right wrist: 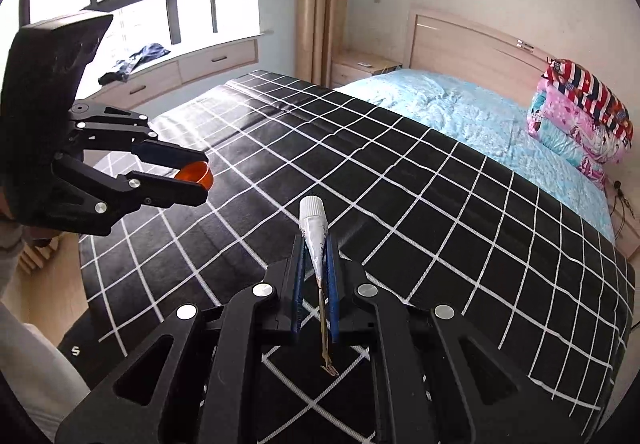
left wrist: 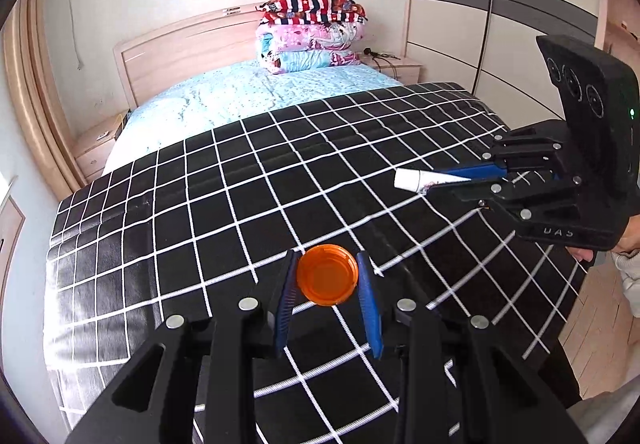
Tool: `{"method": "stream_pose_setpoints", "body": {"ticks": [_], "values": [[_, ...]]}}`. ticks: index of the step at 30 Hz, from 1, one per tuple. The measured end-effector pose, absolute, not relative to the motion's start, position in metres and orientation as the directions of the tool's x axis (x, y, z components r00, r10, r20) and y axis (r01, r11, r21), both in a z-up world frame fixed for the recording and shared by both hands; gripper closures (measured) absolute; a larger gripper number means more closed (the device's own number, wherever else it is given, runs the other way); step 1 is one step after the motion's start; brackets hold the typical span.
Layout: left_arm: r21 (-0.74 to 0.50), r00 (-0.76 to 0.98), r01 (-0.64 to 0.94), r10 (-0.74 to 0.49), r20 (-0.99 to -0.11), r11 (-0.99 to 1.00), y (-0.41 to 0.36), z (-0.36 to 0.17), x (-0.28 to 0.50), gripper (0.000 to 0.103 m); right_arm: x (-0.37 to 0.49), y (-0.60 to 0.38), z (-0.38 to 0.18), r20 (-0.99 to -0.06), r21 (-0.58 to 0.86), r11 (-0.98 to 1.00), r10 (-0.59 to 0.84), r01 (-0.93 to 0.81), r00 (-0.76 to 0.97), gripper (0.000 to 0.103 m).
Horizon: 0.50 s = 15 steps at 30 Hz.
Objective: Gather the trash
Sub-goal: 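Lift the cap and toothpaste tube and carry them over the bin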
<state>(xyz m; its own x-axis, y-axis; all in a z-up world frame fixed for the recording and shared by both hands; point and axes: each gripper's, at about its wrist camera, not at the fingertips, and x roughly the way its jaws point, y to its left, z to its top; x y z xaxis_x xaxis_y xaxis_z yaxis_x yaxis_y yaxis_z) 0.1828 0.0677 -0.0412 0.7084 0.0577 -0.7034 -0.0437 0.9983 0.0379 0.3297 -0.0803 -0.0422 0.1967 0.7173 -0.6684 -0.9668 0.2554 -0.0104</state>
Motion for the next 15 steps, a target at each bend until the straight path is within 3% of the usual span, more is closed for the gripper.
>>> {"method": "stream_pose_setpoints", "body": {"ticks": [15], "values": [[0.054,0.729,0.03,0.015,-0.684,0.998,0.012,-0.038,0.112,0.074,0.259,-0.152,-0.042,-0.646,0.002,0.3,0.729,-0.954,0.228,0.092]]}}
